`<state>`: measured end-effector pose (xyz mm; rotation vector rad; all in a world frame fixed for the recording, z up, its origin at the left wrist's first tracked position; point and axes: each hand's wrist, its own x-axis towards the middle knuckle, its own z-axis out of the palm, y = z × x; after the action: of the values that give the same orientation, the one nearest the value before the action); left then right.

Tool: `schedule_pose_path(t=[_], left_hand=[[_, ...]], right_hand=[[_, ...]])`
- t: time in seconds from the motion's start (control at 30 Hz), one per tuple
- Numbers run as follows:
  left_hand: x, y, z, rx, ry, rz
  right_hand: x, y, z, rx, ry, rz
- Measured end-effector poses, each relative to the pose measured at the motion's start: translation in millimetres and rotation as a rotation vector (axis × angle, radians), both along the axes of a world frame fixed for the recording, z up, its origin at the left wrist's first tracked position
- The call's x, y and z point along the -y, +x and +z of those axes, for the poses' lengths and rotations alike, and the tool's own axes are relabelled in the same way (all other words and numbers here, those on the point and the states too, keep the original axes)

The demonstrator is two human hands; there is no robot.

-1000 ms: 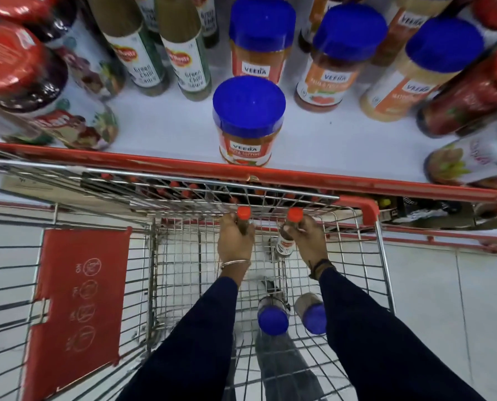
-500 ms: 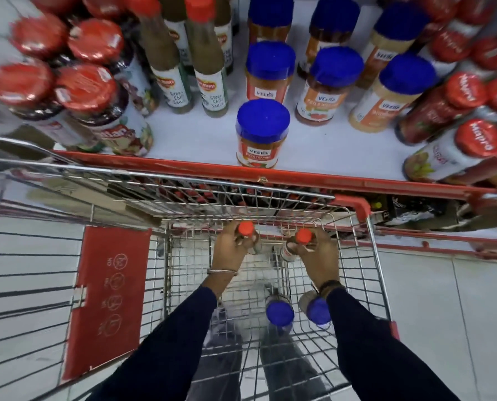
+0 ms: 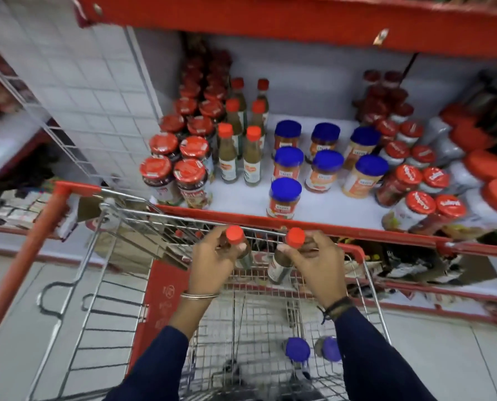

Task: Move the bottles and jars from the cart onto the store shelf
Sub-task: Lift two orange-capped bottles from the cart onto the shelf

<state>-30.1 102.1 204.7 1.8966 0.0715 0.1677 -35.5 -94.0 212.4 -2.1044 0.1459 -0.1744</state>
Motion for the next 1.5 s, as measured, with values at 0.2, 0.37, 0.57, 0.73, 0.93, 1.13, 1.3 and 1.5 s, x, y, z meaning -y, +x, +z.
schedule_pose_path(t=[0.2,0.37,0.57,0.73,0.93,1.13,1.3,1.5], left_hand=[[-22.2,31.1,62.4,0.132,-0.028,0.084],[-28.9,63.9,78.5,0.22,0.032,0.064],[-30.3,101.6,61.4,0.166,0.162,0.034],[-32.2,115.2,41.4,0.102,0.197,0.008],[-35.0,121.9,35.0,0.063,0.224,-0.009],[-34.9,122.8,33.6,0.057,0.194,-0.013],[-32.7,99.7,31.7,0.174,0.133,0.058],[-6.2,39.3,25.8,0.317,0.185,0.096]], right_hand=[[-32.5,37.2,63.5,0.185,0.102,-0.017],[-52.7,77.8,76.6,0.25,0.052,-0.027],[-65.6,114.4,60.2,0.171,0.0,-0.028],[-69.3,126.7,40.6,0.093,-0.051,-0.005],[-73.7,130.2,31.3,0.064,-0.087,0.022],[-75.9,130.4,28.1,0.049,-0.158,0.064],[-67.2,114.8,35.3,0.03,-0.158,0.078],[-30.7,42.5,22.5,0.031,-0.08,0.136]])
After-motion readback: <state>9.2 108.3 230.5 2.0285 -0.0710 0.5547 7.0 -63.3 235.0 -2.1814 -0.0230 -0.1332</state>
